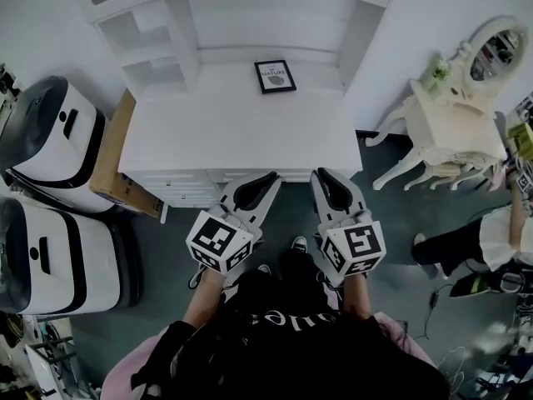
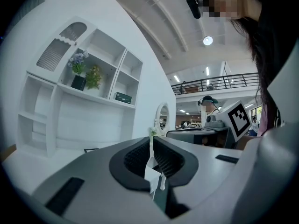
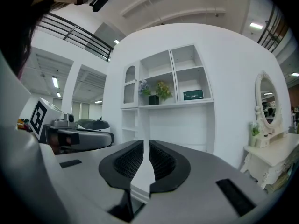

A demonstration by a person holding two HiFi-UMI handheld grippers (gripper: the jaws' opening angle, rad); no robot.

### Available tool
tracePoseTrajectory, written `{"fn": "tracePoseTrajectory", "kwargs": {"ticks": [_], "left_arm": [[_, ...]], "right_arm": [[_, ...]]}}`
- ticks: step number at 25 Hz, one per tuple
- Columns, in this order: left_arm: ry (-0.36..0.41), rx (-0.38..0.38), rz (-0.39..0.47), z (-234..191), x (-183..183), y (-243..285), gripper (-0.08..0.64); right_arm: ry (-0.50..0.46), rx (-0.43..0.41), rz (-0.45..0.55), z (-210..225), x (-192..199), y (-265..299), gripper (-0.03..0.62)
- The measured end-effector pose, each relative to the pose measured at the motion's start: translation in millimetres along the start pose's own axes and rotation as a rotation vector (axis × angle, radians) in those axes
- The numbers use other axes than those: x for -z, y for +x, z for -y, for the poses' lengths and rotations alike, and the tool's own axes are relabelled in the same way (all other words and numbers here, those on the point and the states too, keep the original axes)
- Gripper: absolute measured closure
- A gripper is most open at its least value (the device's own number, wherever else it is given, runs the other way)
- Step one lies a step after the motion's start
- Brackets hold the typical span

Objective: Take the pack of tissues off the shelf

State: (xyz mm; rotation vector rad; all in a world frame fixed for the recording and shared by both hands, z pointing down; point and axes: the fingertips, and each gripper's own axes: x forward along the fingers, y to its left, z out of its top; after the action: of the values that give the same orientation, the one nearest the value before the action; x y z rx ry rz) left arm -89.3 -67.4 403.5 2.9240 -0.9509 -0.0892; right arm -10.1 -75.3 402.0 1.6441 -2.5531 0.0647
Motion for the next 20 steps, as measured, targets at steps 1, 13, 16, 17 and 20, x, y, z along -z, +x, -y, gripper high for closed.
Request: {"fn": "tracePoseTrajectory", "kwargs": {"ticks": [1,13,16,17,20], "left_arm": [[0.001,0.002,0.002,-3.5,-0.4,4.7,0.538],[0.024,-0.057,0.004,-54.1,-4.5,90.6,0.538],[0.036,-0.061,0.000,-65.7,-9.1,126.4,0.537],[0.044,-0.062,0.002,-69.7,-11.9,139.1,0.538],[0.049,-0.072,0.013,-80.6,-20.6,174.8,0.537]], "right_arm": [[0.000,-0.002,0.000,3.1,-0.3,4.5,0.525],[0.014,-0.074,0.006,79.5,-2.2,78.4,0.525],[0.015,-0.091,0.013,112.5,-9.6,97.5,0.523],[0.014,-0.097,0.015,124.0,-12.3,104.4,0.523],[0.019,-0.117,0.022,156.0,-19.5,122.1,0.523]]}}
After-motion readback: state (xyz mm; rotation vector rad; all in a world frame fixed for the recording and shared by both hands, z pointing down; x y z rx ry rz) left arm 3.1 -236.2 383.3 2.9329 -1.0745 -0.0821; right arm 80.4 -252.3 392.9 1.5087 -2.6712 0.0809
